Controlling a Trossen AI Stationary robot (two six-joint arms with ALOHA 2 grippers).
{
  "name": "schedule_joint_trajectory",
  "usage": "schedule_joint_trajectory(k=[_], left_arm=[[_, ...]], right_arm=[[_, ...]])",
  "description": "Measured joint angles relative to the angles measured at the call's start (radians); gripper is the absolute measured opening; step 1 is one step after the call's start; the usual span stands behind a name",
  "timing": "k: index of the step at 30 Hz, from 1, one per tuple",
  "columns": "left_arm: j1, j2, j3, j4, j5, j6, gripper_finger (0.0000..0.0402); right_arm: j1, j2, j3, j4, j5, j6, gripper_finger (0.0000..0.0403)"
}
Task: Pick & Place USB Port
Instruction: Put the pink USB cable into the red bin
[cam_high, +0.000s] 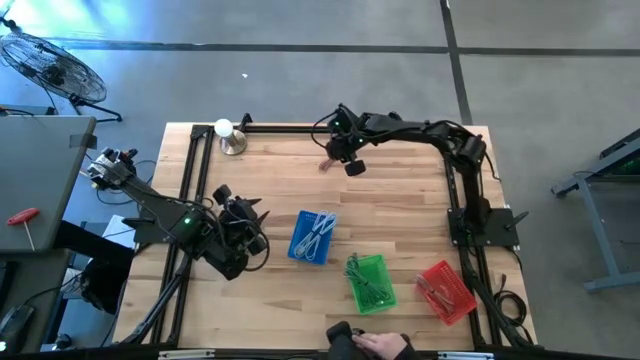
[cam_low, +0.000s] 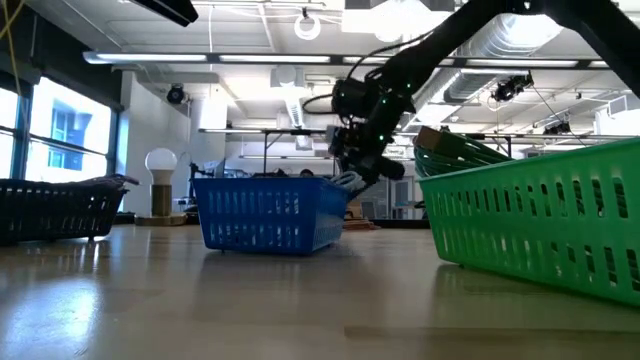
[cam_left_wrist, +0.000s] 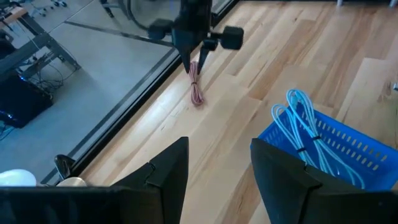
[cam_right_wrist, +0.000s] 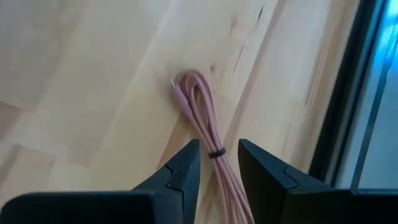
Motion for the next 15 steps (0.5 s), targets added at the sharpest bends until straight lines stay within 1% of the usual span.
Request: schedule_joint_trajectory(k=[4,15], left_arm=[[0.0,0.0,0.0,0.002,0.002,0.0,0.0168],[0.0,0.0,0.0,0.001,0.004,0.0,0.0168]], right_arm=[[-0.001,0.032,0.0,0.001,0.039,-0.001,0.01],[-0.034,0.058,0.0,0.007,0.019,0.025,0.01]])
